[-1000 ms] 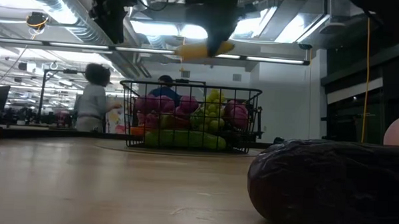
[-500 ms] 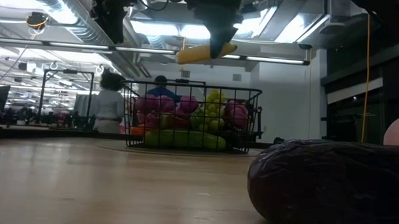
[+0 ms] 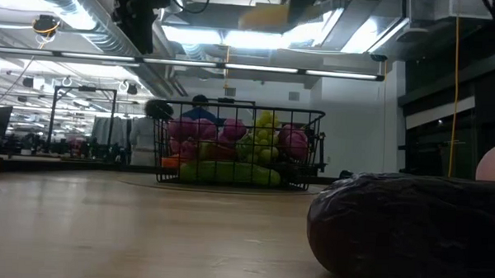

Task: Build produce basket
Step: Put the yellow banana into the wire basket

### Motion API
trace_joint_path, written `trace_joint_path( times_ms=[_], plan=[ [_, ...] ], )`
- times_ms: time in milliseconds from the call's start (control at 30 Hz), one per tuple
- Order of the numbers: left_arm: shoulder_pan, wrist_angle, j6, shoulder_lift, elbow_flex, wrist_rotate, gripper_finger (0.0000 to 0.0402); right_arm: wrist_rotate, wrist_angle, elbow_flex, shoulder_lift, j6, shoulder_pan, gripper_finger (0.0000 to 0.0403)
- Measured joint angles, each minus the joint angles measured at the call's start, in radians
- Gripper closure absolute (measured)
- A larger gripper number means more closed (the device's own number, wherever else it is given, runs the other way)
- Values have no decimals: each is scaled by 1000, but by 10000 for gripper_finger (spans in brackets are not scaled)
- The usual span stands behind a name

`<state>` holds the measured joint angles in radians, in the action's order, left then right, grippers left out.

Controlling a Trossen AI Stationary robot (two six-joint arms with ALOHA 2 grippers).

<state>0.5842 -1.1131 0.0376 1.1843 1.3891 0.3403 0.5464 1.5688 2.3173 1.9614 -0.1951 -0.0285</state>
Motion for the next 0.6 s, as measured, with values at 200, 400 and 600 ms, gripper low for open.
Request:
trace_joint_path(
  times_ms=[200,400,600],
  plan=[
    [0,1,0,0,0,18,194,-19,-4,-10,-26,-2,-29,292],
    [0,0,0,0,0,17,194,-16,-136,-295,-118,-9,-40,292],
    [0,0,0,0,0,18,194,-72,-606,-680,-352,100,-11,292]
  ],
)
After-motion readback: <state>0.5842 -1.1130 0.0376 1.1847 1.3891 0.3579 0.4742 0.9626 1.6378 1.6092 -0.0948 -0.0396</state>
